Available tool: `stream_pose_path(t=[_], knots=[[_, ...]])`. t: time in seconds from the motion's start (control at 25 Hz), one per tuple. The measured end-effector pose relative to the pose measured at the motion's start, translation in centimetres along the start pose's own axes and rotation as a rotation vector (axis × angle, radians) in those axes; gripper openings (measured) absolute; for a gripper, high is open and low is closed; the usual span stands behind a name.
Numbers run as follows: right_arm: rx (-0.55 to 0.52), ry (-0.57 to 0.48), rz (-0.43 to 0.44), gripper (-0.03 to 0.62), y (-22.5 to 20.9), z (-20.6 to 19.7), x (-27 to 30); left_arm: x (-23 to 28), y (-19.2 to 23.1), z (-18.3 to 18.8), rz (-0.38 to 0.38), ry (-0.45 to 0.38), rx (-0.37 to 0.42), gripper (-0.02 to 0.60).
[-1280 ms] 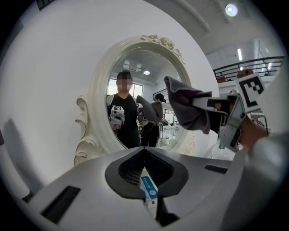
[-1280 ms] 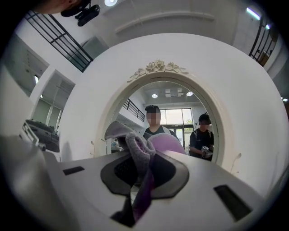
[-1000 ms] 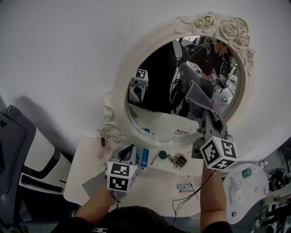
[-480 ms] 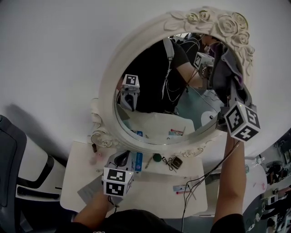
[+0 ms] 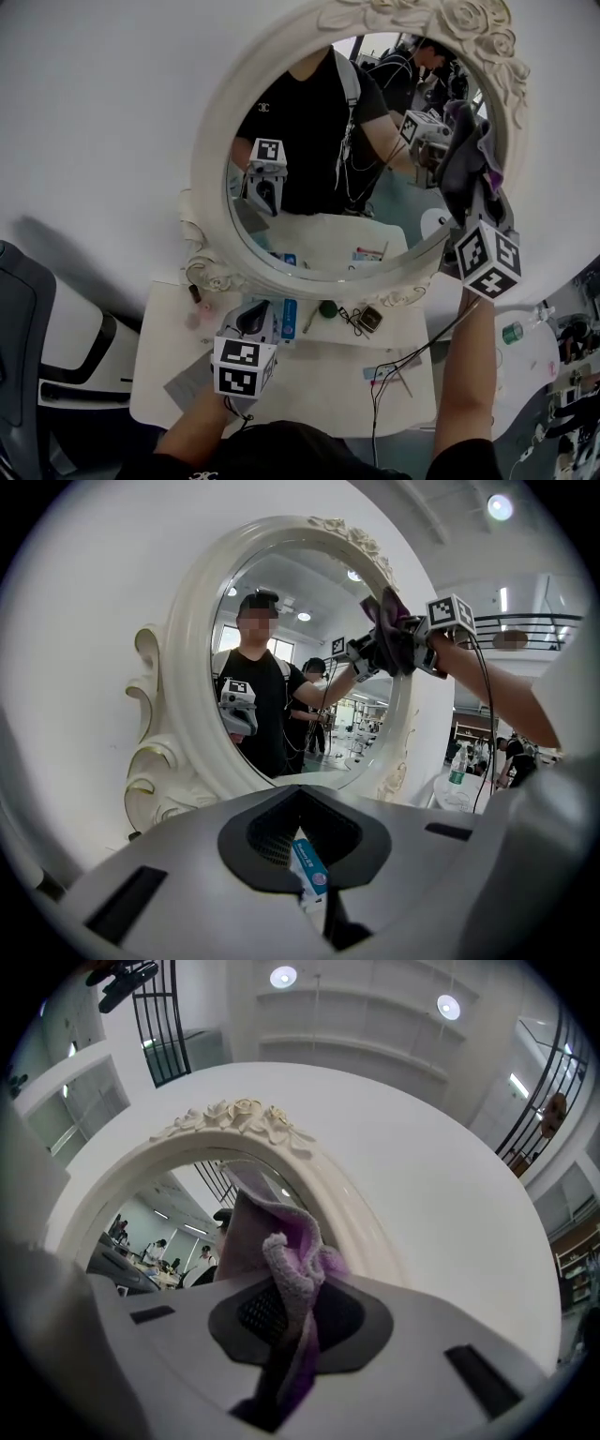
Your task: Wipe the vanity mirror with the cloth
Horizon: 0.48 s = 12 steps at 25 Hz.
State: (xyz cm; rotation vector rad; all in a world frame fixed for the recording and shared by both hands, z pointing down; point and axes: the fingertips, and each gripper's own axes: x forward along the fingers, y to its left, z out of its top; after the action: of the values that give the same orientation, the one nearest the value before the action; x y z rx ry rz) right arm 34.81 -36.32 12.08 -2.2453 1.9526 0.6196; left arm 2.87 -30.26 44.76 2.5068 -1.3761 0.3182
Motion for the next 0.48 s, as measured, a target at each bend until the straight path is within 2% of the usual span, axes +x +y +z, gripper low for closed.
stream_pose_path(t=[0.32, 0.48], knots=[[-0.037, 0.135, -0.042, 0.046, -1.0, -8.3, -2.8, 0.3, -1.3, -1.0, -0.015, 0.024, 0.019, -0.003], [-0.076, 0.221, -0.035, 0.046, -0.4, -12.5, -4.2, 0.2, -1.8, -1.0, -0.021, 0.026, 0.040, -0.003]])
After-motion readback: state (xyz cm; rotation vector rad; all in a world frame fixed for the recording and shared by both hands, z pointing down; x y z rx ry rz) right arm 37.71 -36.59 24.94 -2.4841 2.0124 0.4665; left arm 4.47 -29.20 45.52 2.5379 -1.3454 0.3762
